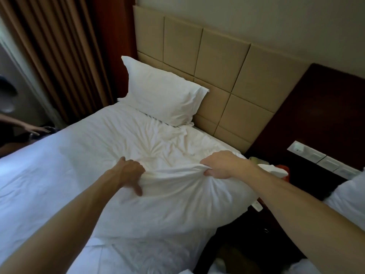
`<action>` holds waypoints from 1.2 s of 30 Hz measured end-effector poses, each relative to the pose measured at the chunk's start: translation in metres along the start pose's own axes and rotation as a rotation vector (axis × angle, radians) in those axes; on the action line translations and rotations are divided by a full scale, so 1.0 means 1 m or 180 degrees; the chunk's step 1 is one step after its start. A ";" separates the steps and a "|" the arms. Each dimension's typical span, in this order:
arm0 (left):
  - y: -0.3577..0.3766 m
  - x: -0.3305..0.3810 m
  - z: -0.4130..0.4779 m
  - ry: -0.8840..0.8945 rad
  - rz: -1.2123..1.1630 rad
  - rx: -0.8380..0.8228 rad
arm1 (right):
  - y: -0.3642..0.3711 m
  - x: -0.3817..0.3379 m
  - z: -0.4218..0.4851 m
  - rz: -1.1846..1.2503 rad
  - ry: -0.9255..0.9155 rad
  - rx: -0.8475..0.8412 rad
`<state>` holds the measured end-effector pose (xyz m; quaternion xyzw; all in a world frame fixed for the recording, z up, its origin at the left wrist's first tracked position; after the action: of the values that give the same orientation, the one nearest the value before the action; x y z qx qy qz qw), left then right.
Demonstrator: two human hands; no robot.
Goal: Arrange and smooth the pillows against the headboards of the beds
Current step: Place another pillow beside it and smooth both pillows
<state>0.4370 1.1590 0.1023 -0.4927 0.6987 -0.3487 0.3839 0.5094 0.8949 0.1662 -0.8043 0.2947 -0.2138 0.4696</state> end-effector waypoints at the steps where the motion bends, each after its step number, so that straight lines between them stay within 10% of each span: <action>1: 0.001 -0.003 -0.001 -0.0022 -0.0002 0.0004 | 0.000 0.005 0.001 -0.0027 -0.0006 0.0051; 36: -0.306 0.037 0.366 0.0330 -0.0005 0.0336 | -0.009 0.411 0.033 0.1157 0.0872 0.0673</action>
<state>0.8797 1.0008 0.1914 -0.4536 0.6980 -0.4104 0.3724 0.8344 0.6412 0.1863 -0.6480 0.4714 -0.2625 0.5375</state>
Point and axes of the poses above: each hand's wrist, its own z-axis towards the middle knuckle, its own y-axis out of the palm, x = y × z, the point moved 6 cm from there along z, towards the middle knuckle, and after that the axes turned 1 degree about -z, right-handed, at the moved point
